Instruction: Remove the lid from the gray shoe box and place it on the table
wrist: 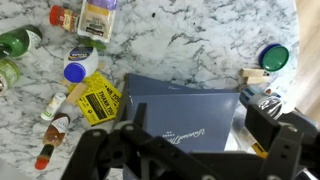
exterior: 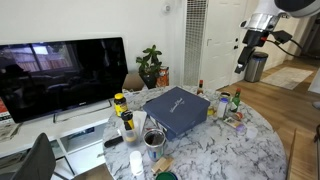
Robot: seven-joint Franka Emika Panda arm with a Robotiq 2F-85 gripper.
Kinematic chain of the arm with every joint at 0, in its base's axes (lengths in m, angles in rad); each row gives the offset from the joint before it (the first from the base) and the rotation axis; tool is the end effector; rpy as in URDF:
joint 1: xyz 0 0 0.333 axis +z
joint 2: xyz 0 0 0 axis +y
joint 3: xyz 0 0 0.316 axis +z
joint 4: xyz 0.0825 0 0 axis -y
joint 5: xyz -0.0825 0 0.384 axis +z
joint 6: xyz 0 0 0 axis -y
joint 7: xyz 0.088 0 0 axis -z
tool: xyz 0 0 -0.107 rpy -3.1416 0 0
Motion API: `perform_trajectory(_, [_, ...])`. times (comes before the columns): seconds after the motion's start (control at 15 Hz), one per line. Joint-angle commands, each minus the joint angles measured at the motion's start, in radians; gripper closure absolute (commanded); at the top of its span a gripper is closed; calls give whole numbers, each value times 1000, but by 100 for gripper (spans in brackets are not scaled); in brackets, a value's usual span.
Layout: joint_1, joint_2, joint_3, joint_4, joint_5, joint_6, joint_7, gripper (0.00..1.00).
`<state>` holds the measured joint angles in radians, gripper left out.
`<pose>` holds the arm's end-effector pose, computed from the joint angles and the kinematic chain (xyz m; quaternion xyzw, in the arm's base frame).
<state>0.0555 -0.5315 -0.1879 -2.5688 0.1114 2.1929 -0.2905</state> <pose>0.3925 -0.0496 0.4531 -0.9912 -0.0586 -0.0896 0.0785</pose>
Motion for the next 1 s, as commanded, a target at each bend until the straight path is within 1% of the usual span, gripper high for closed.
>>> perform_trajectory(0.0, [-17, 37, 25, 2, 10, 19, 9, 0])
perform_trajectory(0.2, [-18, 101, 41, 6, 10, 47, 29, 0])
perform_trajectory(0.4, [-20, 104, 41, 8, 10, 48, 30, 0])
perform_trajectory(0.47, [-28, 155, 25, 20, 27, 76, 38, 0])
perform_trajectory(0.6, [-10, 215, -30, 40, 128, 90, -30, 0])
perform_trajectory(0.8, [-2, 298, -81, 69, 269, 106, -155, 0])
perform_trajectory(0.93, [-7, 370, -102, 99, 375, 115, -244, 0])
